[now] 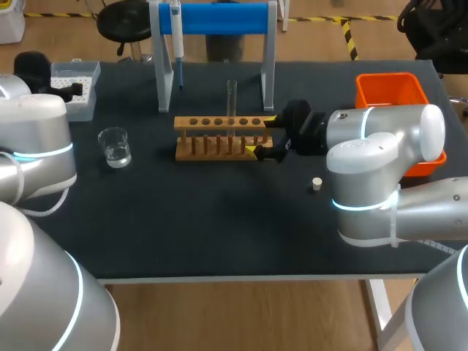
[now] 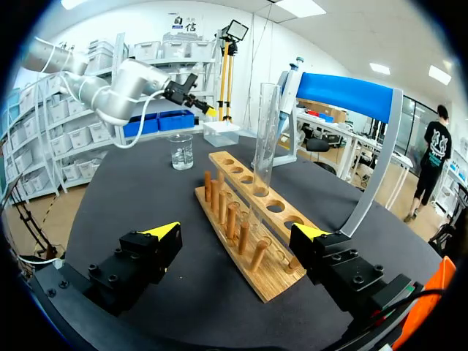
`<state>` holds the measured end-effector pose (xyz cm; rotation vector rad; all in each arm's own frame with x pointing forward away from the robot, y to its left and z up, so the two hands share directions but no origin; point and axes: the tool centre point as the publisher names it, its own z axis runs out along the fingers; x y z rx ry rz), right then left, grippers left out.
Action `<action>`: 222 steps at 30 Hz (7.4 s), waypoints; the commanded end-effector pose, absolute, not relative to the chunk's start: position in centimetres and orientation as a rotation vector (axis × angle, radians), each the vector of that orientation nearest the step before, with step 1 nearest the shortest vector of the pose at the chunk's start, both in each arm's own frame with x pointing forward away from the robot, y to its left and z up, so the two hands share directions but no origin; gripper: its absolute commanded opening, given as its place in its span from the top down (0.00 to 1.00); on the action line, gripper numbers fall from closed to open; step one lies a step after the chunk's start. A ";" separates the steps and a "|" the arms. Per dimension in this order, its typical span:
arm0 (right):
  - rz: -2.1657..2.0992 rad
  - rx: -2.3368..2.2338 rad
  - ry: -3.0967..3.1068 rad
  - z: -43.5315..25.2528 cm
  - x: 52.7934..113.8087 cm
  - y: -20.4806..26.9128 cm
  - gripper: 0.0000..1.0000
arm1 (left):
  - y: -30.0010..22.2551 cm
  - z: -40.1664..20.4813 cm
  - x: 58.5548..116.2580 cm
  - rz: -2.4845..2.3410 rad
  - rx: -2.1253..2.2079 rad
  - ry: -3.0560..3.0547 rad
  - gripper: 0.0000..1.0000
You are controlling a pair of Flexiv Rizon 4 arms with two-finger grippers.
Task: Invert the test tube, pick up the pipette, mount the tip to pipette, aspirate from beaker and dispense into the tube, eject the tip, return the pipette, and cap with the stopper.
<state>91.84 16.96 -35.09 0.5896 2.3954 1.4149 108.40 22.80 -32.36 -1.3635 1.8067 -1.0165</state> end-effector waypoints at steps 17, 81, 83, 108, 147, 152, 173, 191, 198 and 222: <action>1.416 0.589 2.396 -35.1 91.9 17.0 0.00 | 22.3 -33.8 111.6 -0.998 -1.395 1.816 0.27; 1.416 0.589 2.396 -35.1 91.9 17.0 0.00 | 23.0 -36.9 114.1 -0.978 -1.478 1.790 0.56; 1.416 0.589 2.396 -35.1 91.9 17.0 0.00 | 23.0 -36.9 114.2 -0.976 -1.478 1.790 0.56; 1.416 0.589 2.396 -35.1 91.9 17.0 0.00 | 23.2 -36.8 114.6 -0.973 -1.473 1.790 0.69; 1.416 0.589 2.396 -35.1 91.9 17.0 0.00 | 23.4 -36.8 114.8 -0.959 -1.479 1.786 1.00; 1.416 0.589 2.396 -35.1 91.9 17.0 0.00 | 23.4 -36.2 114.7 -0.954 -1.471 1.782 1.00; 1.416 0.589 2.396 -35.1 91.9 17.0 0.00 | 22.9 -32.9 114.1 -0.924 -1.403 1.753 1.00; 1.416 0.589 2.396 -35.1 91.9 17.0 0.00 | 22.2 -28.8 113.6 -0.911 -1.302 1.712 1.00; 1.416 0.589 2.396 -35.1 91.9 17.0 0.00 | 20.3 -24.9 110.7 -0.960 -1.136 1.848 1.00; 1.416 0.589 2.396 -35.1 91.9 17.0 0.00 | 16.4 -22.4 106.2 -1.162 -0.792 2.272 1.00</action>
